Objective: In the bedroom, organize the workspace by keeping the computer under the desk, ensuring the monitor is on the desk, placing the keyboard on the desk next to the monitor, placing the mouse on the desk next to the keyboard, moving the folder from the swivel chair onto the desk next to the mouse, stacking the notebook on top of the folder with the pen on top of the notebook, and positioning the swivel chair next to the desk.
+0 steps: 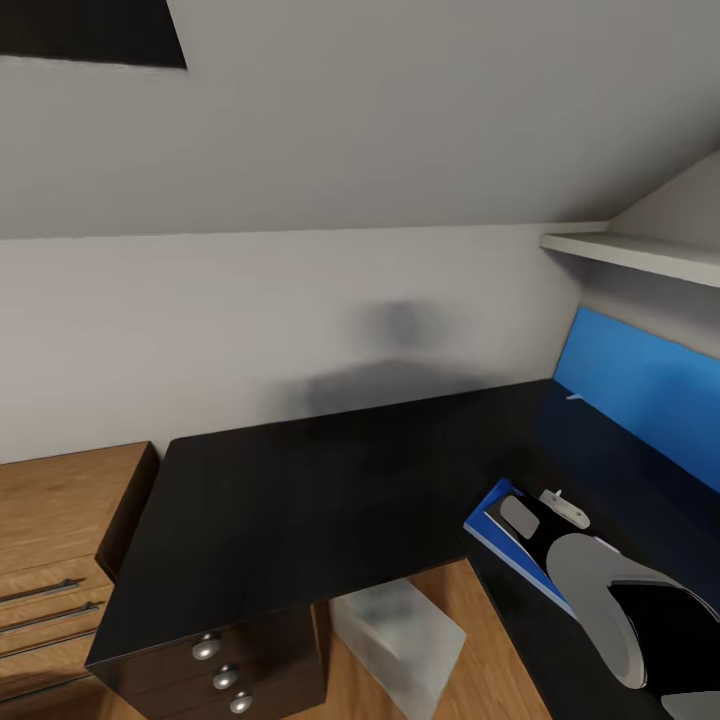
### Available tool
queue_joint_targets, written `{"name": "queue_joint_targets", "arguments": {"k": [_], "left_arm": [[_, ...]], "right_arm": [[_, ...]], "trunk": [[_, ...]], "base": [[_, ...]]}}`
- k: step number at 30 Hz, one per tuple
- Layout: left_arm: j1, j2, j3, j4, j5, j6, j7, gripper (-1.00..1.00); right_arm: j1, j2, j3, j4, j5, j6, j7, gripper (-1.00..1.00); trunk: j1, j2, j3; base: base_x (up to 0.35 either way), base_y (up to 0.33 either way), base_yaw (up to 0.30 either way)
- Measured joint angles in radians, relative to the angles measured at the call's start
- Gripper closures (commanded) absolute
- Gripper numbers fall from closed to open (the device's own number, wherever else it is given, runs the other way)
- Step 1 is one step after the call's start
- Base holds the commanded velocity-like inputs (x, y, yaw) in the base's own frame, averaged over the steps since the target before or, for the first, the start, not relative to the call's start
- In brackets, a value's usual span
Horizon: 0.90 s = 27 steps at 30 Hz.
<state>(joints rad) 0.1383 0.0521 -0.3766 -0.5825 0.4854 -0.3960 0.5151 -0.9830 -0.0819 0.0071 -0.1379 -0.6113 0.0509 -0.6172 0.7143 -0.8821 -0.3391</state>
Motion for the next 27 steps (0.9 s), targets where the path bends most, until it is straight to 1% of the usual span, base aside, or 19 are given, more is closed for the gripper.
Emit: {"name": "queue_joint_targets", "arguments": {"k": [12,23,27], "left_arm": [[0.0,0.0,0.001,0.0,0.0,0.0,0.0,-1.0],[0.0,0.0,0.001,0.0,0.001,0.0,0.0,-1.0],[0.0,0.0,0.001,0.0,0.001,0.0,0.0,-1.0]], "right_arm": [[0.0,0.0,0.0,0.0,0.0,-0.001,0.0,1.0],[0.0,0.001,0.0,0.0,0.001,-0.002,0.0,1.0],[0.0,0.001,0.0,0.0,0.001,-0.002,0.0,1.0]], "trunk": [[0.0,0.0,0.0],[0.042,-0.077,-0.034],[0.042,-0.077,-0.035]], "base": [[0.0,0.0,0.0],[0.0,0.0,0.0],[0.0,0.0,0.0]]}}
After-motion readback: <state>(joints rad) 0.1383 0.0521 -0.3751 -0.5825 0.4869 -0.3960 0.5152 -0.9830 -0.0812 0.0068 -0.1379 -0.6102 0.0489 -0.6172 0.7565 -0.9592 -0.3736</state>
